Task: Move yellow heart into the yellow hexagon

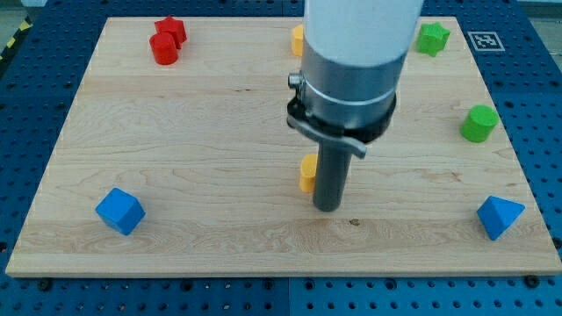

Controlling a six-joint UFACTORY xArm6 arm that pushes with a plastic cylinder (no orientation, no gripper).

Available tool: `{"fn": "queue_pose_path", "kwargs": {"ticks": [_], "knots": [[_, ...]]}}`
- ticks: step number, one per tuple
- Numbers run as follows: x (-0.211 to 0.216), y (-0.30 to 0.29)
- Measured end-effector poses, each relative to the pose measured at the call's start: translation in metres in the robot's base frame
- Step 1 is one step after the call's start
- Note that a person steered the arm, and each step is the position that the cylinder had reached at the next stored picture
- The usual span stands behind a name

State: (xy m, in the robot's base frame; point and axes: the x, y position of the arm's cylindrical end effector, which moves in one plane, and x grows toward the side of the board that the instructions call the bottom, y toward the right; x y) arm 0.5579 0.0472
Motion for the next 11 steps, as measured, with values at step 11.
{"fn": "queue_pose_path", "kwargs": {"ticks": [11], "knots": [[-0.128,-0.081]]}}
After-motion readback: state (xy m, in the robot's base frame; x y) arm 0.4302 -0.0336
